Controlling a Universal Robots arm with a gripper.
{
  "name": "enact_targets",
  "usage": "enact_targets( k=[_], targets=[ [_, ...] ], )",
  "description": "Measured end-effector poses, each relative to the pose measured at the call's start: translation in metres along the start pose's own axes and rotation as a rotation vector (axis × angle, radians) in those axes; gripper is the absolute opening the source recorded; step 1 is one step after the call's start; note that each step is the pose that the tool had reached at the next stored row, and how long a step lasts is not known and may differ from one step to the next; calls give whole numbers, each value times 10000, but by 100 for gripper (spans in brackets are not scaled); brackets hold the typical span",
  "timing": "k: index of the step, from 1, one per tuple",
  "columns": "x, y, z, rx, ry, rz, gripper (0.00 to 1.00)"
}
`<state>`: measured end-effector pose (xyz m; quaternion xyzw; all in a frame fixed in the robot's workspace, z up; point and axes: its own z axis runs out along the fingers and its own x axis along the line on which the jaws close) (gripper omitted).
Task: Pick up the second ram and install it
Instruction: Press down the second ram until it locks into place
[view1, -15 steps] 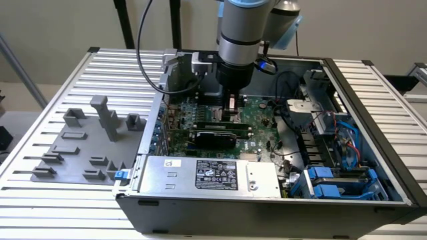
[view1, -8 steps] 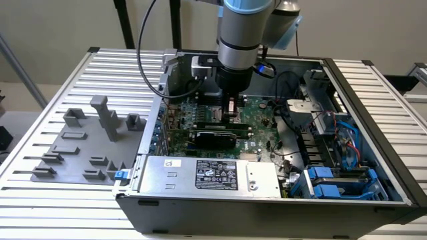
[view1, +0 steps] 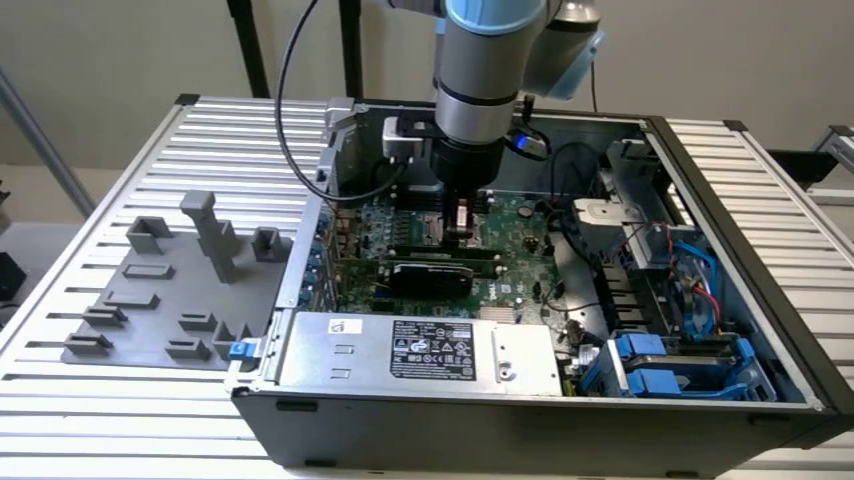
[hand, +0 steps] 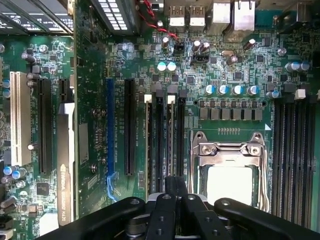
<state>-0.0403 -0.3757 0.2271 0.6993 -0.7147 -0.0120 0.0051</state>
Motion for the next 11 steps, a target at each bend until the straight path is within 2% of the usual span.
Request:
enact_targets(
  k=[4, 11],
  targets=[
    [-1, 4, -161, 0, -2, 0, 0],
    [-2, 4, -168, -4, -4, -1, 0]
  ],
)
